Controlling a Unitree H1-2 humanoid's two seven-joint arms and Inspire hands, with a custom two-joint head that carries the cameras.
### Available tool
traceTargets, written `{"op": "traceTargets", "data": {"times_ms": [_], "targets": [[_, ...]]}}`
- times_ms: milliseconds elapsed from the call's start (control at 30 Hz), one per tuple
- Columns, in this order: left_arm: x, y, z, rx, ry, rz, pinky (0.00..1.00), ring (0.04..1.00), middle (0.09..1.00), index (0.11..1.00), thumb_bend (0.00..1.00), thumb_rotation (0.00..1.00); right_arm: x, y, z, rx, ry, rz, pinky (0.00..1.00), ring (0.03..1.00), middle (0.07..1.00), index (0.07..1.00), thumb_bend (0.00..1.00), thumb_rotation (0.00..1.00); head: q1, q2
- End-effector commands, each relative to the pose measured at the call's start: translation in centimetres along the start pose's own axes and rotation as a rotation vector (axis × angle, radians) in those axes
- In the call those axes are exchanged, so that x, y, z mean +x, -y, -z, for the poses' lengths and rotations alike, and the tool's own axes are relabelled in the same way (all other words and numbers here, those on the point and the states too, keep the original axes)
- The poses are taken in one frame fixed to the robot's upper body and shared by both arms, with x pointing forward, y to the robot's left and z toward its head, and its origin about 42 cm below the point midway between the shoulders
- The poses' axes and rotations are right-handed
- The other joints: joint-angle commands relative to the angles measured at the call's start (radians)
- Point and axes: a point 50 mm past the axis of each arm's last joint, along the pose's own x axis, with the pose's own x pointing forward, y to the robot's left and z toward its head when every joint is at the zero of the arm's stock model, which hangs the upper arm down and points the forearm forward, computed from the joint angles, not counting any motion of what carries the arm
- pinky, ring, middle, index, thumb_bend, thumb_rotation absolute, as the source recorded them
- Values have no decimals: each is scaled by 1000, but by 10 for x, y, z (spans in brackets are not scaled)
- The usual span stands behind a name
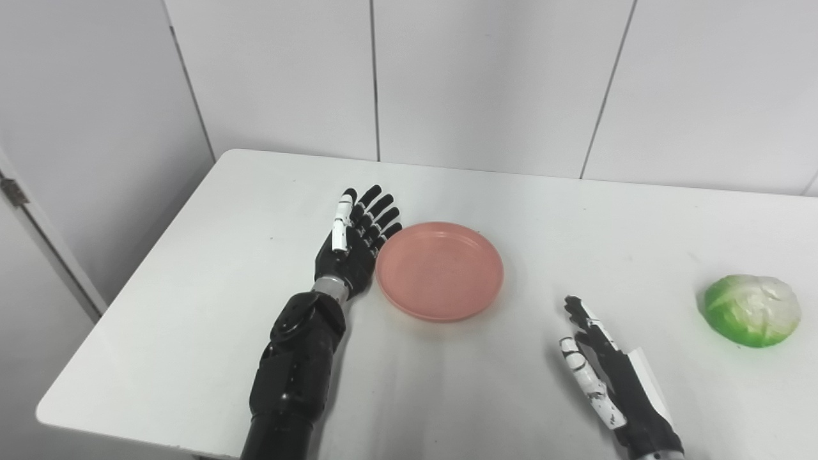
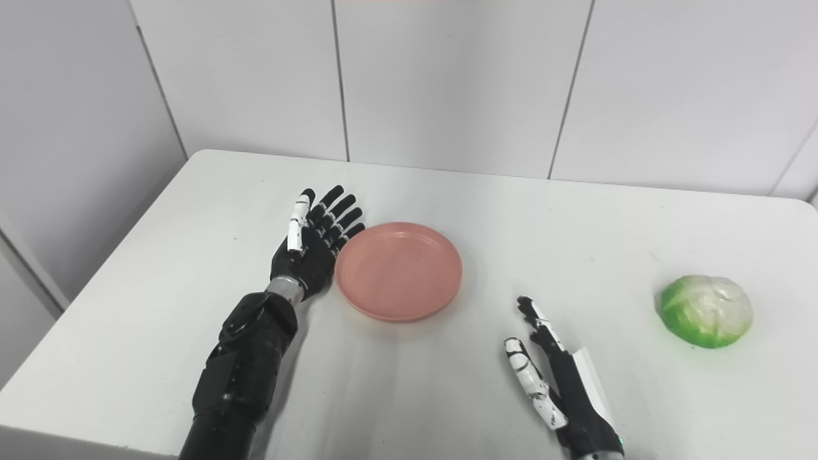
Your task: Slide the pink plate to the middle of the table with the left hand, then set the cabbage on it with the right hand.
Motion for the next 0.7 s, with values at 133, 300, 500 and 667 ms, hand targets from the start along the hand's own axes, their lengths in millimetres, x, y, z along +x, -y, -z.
{"op": "traceTargets", "data": {"times_ms": [133,300,500,667], "targets": [[-6,11,20,25,-70,54,911,911,910,890,363,1000,10,-2,-12,3,25,19,886,923,926,928,203,1000,-32,13],[-10,16,27,38,-88,88,913,911,910,891,368,1000,12,-4,-14,12,30,16,892,929,930,928,194,1000,-46,18],[-16,20,31,41,-102,100,927,914,909,892,378,1000,13,-7,-16,14,33,20,891,928,927,926,206,1000,-70,28],[-17,18,29,59,-104,109,932,916,914,895,376,1000,14,-8,-17,17,37,22,891,929,927,926,201,1000,-79,30]]}}
